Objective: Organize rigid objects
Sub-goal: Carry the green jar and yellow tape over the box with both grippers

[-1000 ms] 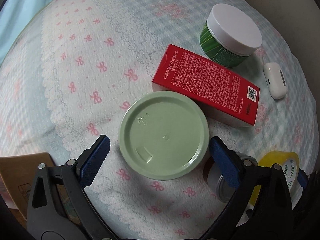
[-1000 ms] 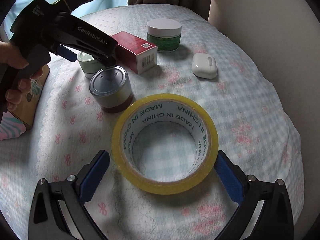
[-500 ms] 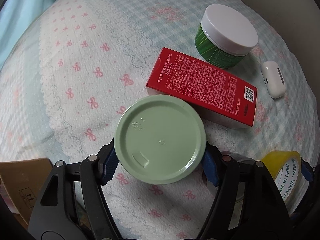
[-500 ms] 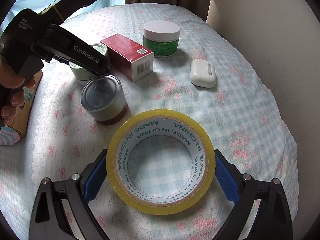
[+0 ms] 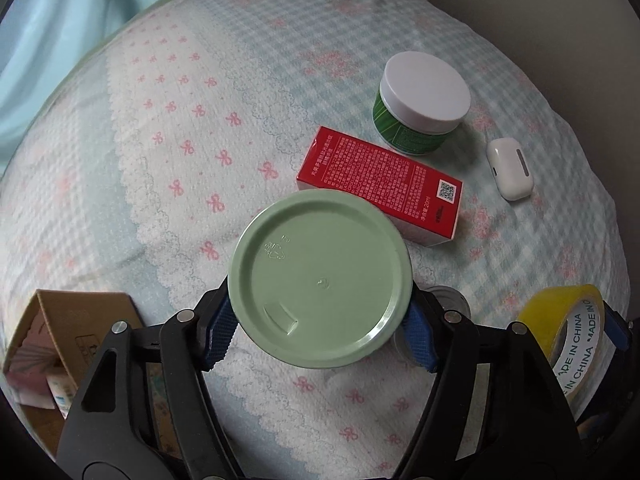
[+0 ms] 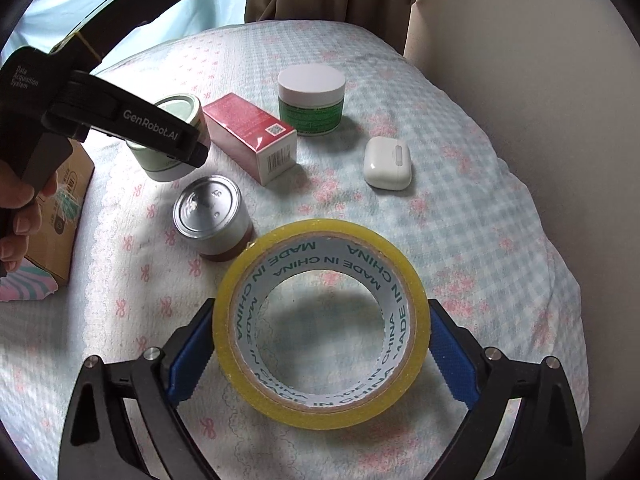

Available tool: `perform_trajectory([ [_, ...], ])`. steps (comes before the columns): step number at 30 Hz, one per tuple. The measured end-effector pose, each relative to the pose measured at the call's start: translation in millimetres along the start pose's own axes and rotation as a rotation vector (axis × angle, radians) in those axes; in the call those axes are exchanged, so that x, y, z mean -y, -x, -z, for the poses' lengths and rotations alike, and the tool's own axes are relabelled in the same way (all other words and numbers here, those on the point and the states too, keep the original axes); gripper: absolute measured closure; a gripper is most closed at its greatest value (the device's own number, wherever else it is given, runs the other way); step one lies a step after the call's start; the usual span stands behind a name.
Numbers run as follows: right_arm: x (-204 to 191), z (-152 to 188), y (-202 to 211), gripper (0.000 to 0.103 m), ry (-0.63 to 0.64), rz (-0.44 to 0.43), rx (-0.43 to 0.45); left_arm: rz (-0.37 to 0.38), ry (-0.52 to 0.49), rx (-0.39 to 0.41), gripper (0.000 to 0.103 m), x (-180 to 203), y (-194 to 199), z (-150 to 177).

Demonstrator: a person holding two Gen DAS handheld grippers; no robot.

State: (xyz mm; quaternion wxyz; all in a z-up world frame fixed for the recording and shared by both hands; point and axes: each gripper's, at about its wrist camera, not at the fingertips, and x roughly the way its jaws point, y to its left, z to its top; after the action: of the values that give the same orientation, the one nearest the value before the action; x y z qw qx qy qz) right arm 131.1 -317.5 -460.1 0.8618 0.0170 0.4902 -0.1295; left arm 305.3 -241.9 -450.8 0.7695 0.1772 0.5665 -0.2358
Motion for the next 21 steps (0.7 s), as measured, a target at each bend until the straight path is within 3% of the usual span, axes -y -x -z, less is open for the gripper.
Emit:
perform_trajectory([
  [12,19,-51,118,0.007,-0.012,-0.026,0.096,0.015,0.110,0.128,0.035,-17,156,9],
  [21,-6,-106,206,0.007,0.089,-0.096,0.165,-0.040,0.226,0.215,0.035,-73,274,55],
])
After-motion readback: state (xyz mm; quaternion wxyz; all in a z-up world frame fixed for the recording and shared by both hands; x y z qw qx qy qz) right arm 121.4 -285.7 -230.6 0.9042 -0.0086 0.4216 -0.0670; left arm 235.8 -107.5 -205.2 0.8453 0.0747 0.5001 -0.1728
